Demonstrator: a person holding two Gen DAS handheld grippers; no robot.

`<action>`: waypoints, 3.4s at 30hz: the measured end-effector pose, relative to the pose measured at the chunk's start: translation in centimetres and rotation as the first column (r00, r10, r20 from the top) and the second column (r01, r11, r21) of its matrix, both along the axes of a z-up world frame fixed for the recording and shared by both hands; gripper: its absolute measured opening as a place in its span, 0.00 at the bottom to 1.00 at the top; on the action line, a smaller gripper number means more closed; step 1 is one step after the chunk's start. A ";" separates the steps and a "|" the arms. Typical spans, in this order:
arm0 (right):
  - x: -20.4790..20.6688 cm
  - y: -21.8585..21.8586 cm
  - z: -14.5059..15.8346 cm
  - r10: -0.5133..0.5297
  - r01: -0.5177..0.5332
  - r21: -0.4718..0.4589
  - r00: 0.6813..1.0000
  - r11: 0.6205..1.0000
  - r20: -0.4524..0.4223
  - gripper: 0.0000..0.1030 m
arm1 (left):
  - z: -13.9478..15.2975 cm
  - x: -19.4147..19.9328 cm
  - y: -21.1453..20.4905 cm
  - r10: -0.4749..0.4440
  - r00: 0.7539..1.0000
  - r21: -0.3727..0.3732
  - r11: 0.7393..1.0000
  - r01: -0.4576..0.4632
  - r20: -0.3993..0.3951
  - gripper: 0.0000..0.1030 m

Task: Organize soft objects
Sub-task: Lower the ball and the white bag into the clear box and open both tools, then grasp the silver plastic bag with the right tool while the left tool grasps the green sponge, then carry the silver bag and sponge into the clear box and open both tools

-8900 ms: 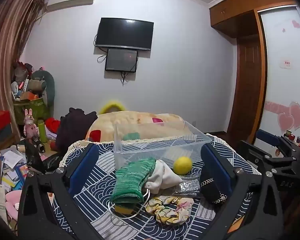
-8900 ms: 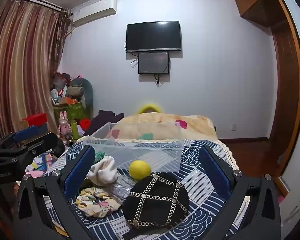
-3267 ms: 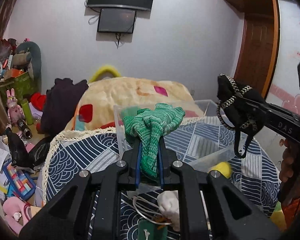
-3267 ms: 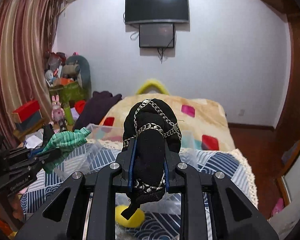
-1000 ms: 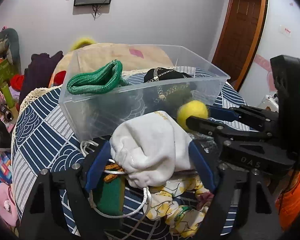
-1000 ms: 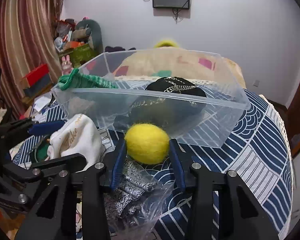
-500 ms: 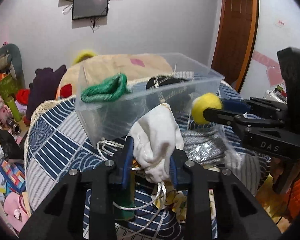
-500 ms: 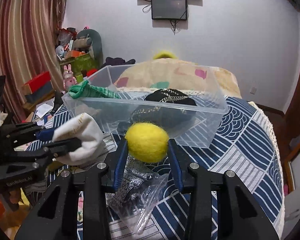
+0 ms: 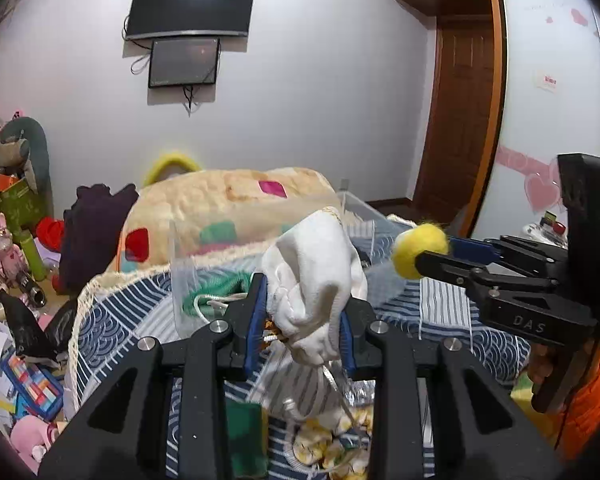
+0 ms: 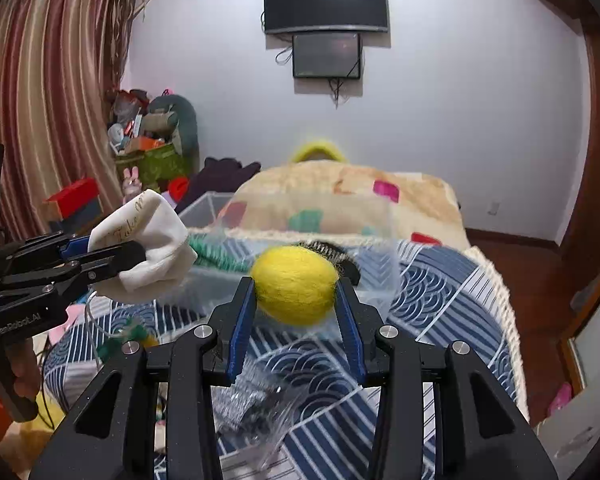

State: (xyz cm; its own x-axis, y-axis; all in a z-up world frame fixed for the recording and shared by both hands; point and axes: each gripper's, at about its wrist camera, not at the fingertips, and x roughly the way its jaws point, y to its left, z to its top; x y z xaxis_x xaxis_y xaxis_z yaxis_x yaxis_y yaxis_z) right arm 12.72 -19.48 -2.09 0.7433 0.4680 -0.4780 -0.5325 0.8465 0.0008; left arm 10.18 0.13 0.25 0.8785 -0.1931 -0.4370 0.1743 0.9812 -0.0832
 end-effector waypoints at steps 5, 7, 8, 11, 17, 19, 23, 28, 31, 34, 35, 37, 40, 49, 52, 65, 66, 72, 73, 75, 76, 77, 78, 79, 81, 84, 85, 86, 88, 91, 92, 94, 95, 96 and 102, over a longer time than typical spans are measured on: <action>0.5 -0.2 1.4 -0.024 0.024 0.018 0.999 1.000 0.041 0.36 | 0.9 0.9 0.2 0.013 0.999 -0.018 1.000 -0.013 0.032 0.31; 1.0 -0.3 1.8 -0.033 0.032 0.024 0.998 0.999 0.051 0.36 | 0.7 1.5 0.1 0.021 0.999 -0.009 1.000 -0.020 0.042 0.31; 1.2 -0.3 1.9 -0.040 0.038 0.026 0.998 0.999 0.053 0.36 | 0.6 1.9 0.1 0.029 0.999 0.000 1.000 -0.029 0.039 0.31; 2.1 -0.1 1.7 -0.056 0.054 0.023 0.997 0.998 0.047 0.36 | -0.1 3.4 0.0 0.046 0.999 0.010 0.999 -0.046 0.007 0.31; 4.0 0.4 0.3 -0.079 0.079 0.007 0.997 0.997 -0.013 0.36 | -1.7 6.3 -0.3 0.059 0.997 0.033 0.998 -0.057 -0.056 0.31; 4.7 0.7 -0.3 -0.085 0.085 -0.012 0.996 0.996 -0.031 0.36 | -2.3 7.0 -0.5 0.067 0.995 0.049 0.997 -0.063 -0.073 0.31; 5.3 1.2 -1.3 -0.095 0.092 -0.060 0.994 0.994 -0.050 0.36 | -2.9 7.8 -0.9 0.067 0.994 0.069 0.996 -0.061 -0.088 0.31; 5.5 1.5 -1.8 -0.100 0.094 -0.098 0.993 0.991 -0.059 0.36 | -3.4 8.4 -1.6 0.068 0.993 0.108 0.993 -0.057 -0.098 0.34; 5.3 1.4 -1.8 -0.096 0.089 -0.106 0.993 0.990 -0.062 0.37 | -3.6 8.4 -1.9 0.073 0.992 0.117 0.991 -0.061 -0.100 0.37; 5.1 1.2 -1.7 -0.096 0.090 -0.118 0.994 0.989 -0.053 0.38 | -3.7 8.3 -1.6 0.072 0.991 0.104 0.993 -0.060 -0.115 0.47; 5.1 1.3 -1.6 -0.095 0.089 -0.119 0.994 0.989 -0.053 0.39 | -3.7 8.1 -1.5 0.073 0.990 0.100 0.993 -0.062 -0.116 0.50; 5.1 1.1 -1.4 -0.091 0.084 -0.116 0.994 0.990 -0.057 0.44 | -3.7 7.8 -1.3 0.074 0.990 0.100 0.993 -0.062 -0.119 0.56; 4.7 1.0 -1.1 -0.086 0.080 -0.103 0.995 0.991 -0.049 0.53 | -3.5 7.2 -1.1 0.067 0.991 0.097 0.994 -0.057 -0.113 0.61; 2.7 0.8 0.7 -0.035 0.035 -0.077 0.999 0.996 -0.002 0.53 | -1.5 4.1 -0.4 0.048 0.996 0.066 0.997 -0.043 -0.076 0.64; 1.5 0.8 1.4 -0.015 0.017 -0.065 1.000 0.998 0.024 0.55 | -0.6 2.3 -0.1 0.047 0.998 0.057 0.997 -0.044 -0.051 0.66; -1.2 2.6 -1.0 0.064 -0.065 -0.032 0.997 0.997 -0.030 0.70 | -0.4 -3.8 0.4 0.102 0.995 0.094 0.990 -0.102 0.009 0.98; -1.3 2.7 -1.6 0.067 -0.068 -0.039 0.997 0.997 -0.041 0.70 | -0.7 -3.9 0.6 0.104 0.995 0.091 0.990 -0.104 0.002 0.98; -1.4 2.7 -4.3 0.062 -0.069 -0.056 0.991 0.996 -0.116 0.70 | -4.3 -4.4 2.2 0.139 0.987 0.057 0.989 -0.135 -0.081 0.98; -1.3 2.6 -4.8 0.059 -0.067 -0.058 0.990 0.996 -0.131 0.70 | -4.8 -4.4 2.4 0.145 0.985 0.058 0.989 -0.140 -0.093 0.98; -1.3 2.6 -5.4 0.054 -0.063 -0.060 0.987 0.996 -0.154 0.70 | -6.3 -4.2 2.9 0.154 0.979 0.059 0.987 -0.147 -0.131 0.98; -1.3 2.6 -5.7 0.051 -0.062 -0.064 0.985 0.996 -0.164 0.70 | -7.0 -4.2 3.1 0.160 0.976 0.056 0.987 -0.153 -0.150 0.98; -1.3 2.5 -6.1 0.046 -0.059 -0.070 0.984 0.996 -0.173 0.70 | -7.5 -4.1 3.4 0.162 0.974 0.052 0.986 -0.156 -0.160 0.98; -1.4 2.5 -6.5 0.043 -0.057 -0.073 0.982 0.996 -0.184 0.70 | -7.9 -4.1 3.5 0.161 0.972 0.046 0.987 -0.155 -0.172 0.98; -1.4 2.5 -6.7 0.042 -0.058 -0.076 0.980 0.995 -0.195 0.70 | -8.3 -4.1 3.7 0.160 0.971 0.041 0.987 -0.156 -0.178 0.98; -1.3 2.5 -7.4 0.041 -0.060 -0.089 0.977 0.994 -0.209 0.70 | -8.9 -4.1 3.9 0.167 0.968 0.030 0.986 -0.164 -0.187 0.92; -1.2 2.5 -8.0 0.051 -0.072 -0.085 0.972 0.994 -0.228 0.64 | -9.8 -3.8 3.9 0.145 0.965 0.023 0.989 -0.144 -0.218 0.71; -1.2 2.3 -7.9 0.055 -0.074 -0.072 0.972 0.995 -0.230 0.58 | -10.0 -3.5 3.9 0.137 0.963 0.019 0.990 -0.136 -0.231 0.68; -1.2 2.1 -7.9 0.062 -0.079 -0.061 0.969 0.995 -0.239 0.47 | -10.3 -3.3 3.9 0.132 0.961 0.016 0.991 -0.132 -0.242 0.60; -1.1 1.6 -7.6 0.069 -0.083 -0.045 0.966 0.996 -0.248 0.38 | -10.9 -3.1 3.9 0.113 0.960 0.005 0.993 -0.115 -0.256 0.48; -1.4 0.6 -7.2 0.071 -0.079 -0.022 0.968 0.997 -0.240 0.31 | -11.5 -3.1 3.7 0.088 0.960 -0.001 0.996 -0.092 -0.267 0.33; -1.5 0.3 -7.1 0.068 -0.074 -0.017 0.970 0.997 -0.233 0.29 | -11.5 -3.3 3.6 0.088 0.963 0.000 0.996 -0.091 -0.254 0.33; -1.8 -0.5 -6.7 0.061 -0.064 -0.008 0.974 0.998 -0.220 0.28 | -11.3 -3.6 3.5 0.088 0.967 0.002 0.996 -0.090 -0.240 0.32; -1.9 -0.9 -6.5 0.054 -0.057 -0.006 0.976 0.998 -0.213 0.28 | -11.0 -3.7 3.5 0.090 0.969 0.003 0.996 -0.092 -0.229 0.32; -1.9 -1.2 -6.2 0.046 -0.047 -0.002 0.978 0.999 -0.206 0.28 | -10.8 -3.9 3.6 0.091 0.971 0.003 0.996 -0.093 -0.221 0.32; -2.2 -2.6 -4.5 0.005 -0.001 0.025 0.987 1.000 -0.158 0.28 | -8.0 -4.3 4.0 0.101 0.982 -0.010 0.995 -0.104 -0.158 0.32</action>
State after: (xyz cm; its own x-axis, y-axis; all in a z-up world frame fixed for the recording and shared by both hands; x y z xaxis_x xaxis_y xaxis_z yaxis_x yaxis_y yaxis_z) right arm 10.55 -22.06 -6.63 0.6577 0.4833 -0.5778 -0.5269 0.8433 0.1057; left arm 5.90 4.15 -7.74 0.8147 -0.1147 -0.5684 0.0561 0.9912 -0.1197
